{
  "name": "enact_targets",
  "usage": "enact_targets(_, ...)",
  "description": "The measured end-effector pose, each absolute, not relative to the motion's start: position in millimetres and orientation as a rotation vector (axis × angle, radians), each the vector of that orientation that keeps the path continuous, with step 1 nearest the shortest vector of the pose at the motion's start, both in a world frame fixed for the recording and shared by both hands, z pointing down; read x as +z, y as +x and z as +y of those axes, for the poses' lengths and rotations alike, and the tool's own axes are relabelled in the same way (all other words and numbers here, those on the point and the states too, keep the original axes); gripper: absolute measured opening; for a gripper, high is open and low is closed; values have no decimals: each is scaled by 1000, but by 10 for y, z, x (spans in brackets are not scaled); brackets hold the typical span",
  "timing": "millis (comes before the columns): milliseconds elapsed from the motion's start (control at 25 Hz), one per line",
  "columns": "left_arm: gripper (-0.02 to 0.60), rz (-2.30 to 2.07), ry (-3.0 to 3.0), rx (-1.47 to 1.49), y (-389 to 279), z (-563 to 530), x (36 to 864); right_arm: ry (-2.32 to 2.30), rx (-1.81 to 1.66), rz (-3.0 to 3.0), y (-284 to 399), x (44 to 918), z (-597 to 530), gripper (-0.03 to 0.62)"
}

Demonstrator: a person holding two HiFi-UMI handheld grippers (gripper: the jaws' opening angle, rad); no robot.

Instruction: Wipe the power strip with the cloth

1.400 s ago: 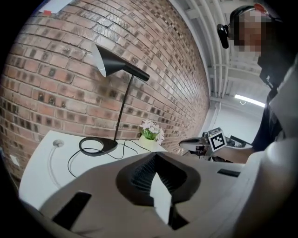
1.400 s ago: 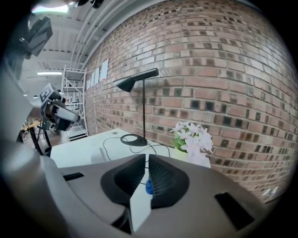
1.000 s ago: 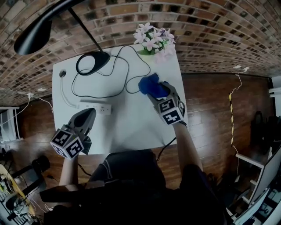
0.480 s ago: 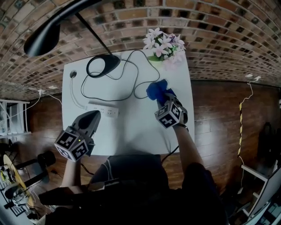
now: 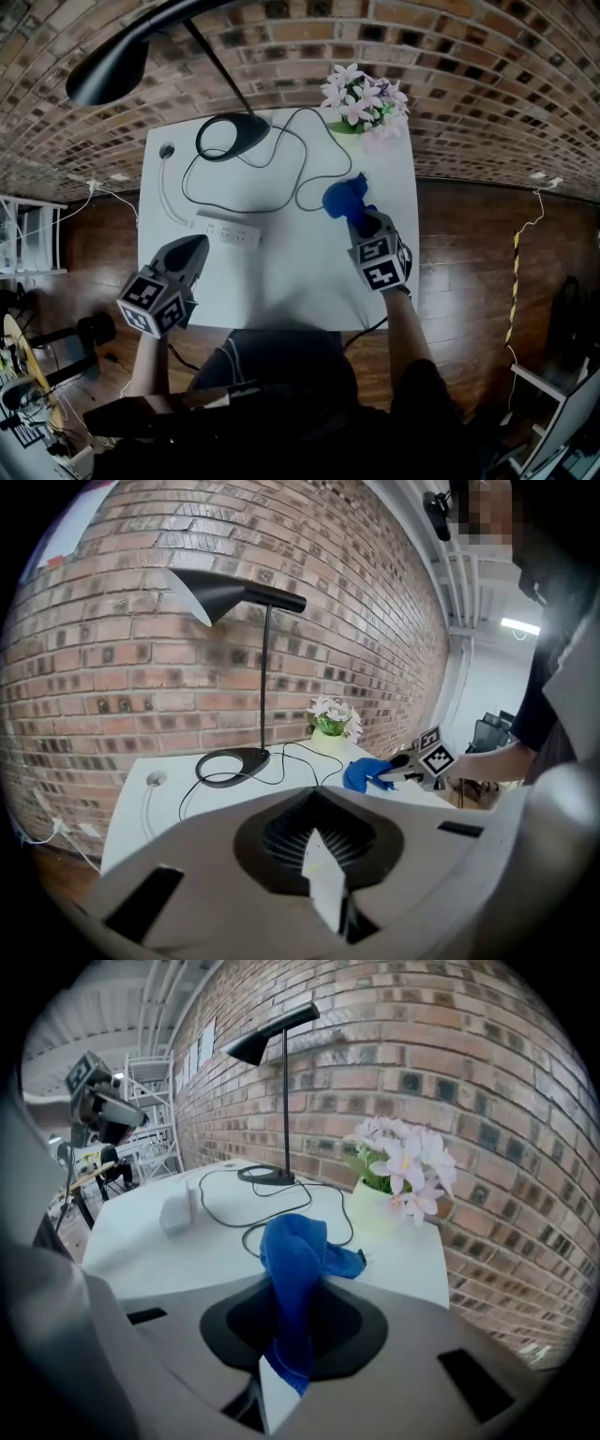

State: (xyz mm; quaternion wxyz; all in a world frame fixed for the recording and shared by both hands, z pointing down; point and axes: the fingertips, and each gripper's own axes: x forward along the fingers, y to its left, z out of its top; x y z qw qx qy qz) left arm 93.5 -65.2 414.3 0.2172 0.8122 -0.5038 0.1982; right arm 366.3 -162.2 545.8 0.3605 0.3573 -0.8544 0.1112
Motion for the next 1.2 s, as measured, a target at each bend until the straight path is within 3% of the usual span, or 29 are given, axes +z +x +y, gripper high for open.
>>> enact_targets(400, 0, -1480, 2213, 678, 422, -600, 4282, 954, 290, -2335, 3254, 4856, -1418, 57)
enact_targets(840, 0, -1410, 2240, 846, -320, -891, 4981, 915, 364, -2276, 2253, 4973, -983, 58)
enact_targets(1200, 0, -1078, 2430, 935, -156, -969, 5300, 1016, 462, -2133, 1663, 5192, -881, 58)
